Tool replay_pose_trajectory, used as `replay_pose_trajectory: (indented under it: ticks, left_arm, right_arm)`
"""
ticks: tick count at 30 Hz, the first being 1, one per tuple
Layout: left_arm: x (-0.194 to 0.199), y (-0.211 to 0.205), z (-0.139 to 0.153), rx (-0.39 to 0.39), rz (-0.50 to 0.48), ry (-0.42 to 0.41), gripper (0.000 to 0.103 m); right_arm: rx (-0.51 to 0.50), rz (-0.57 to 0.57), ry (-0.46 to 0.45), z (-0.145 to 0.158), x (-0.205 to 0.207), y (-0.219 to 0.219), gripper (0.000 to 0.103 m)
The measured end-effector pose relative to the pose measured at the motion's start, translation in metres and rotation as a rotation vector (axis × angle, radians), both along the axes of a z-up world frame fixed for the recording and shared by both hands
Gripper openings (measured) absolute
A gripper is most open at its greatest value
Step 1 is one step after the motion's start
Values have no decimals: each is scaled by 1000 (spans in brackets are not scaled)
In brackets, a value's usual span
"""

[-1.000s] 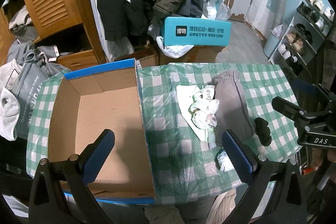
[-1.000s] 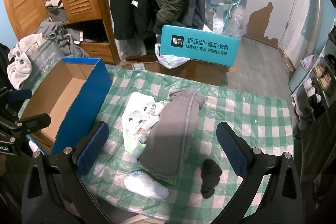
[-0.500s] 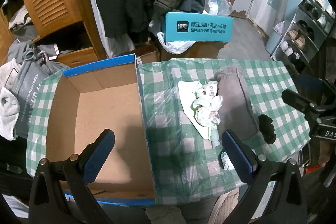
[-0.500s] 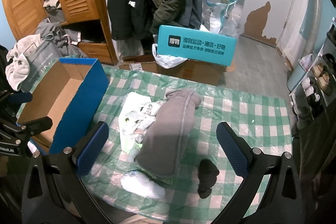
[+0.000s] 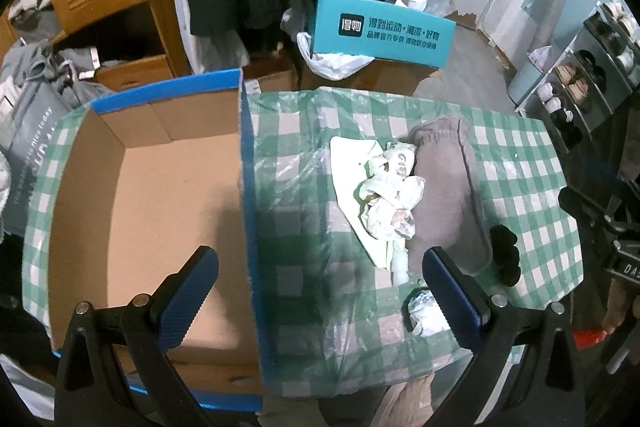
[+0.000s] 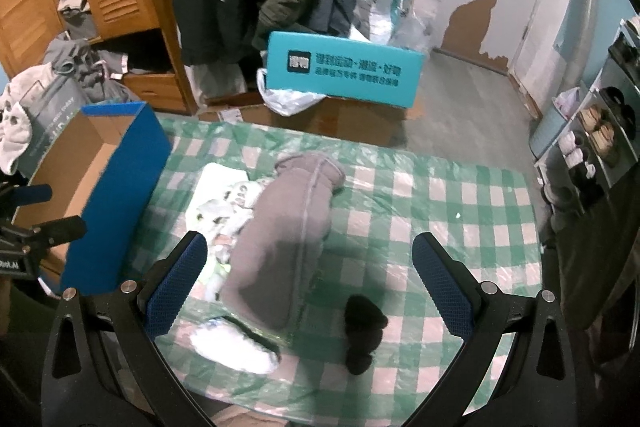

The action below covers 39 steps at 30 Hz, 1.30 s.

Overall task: Organize soft objects
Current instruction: 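Grasp the crumpled white plastic bundle with the left tool while the right tool grasps the black sock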

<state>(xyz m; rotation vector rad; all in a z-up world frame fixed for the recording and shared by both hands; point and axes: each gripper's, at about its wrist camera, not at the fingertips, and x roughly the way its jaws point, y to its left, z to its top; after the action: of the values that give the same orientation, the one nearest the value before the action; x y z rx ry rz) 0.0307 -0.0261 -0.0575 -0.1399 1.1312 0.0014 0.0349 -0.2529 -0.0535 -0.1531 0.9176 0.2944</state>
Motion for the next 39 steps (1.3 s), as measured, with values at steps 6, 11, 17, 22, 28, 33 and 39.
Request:
replay_pose_trajectory:
  ticks: [6, 11, 17, 22, 28, 33, 39]
  left_arm:
    - [15, -13, -12, -2, -24, 28, 103]
    - [26, -23, -16, -39, -39, 43, 103]
    - [37, -37, -24, -60, -54, 54, 103]
    - [43, -47, -33, -49, -83, 58, 103]
    - [54, -59, -50, -60, -100, 88, 103]
    - [62, -67, -62, -70, -105, 95, 103]
    - [71, -77, -73, -64, -123, 110, 103]
  right_arm:
    - [-18, -21, 42, -15, 9, -14, 101]
    - [3, -59, 78, -25, 17, -32, 101]
    - [-4, -88, 113, -40, 24, -44, 101]
    - [-36, -103, 149, -61, 28, -50, 101]
    - [-55, -113, 206, -87, 33, -56, 101]
    - [-66, -128, 258, -108, 35, -61, 101]
    - [-86, -132, 298, -128, 34, -64, 101]
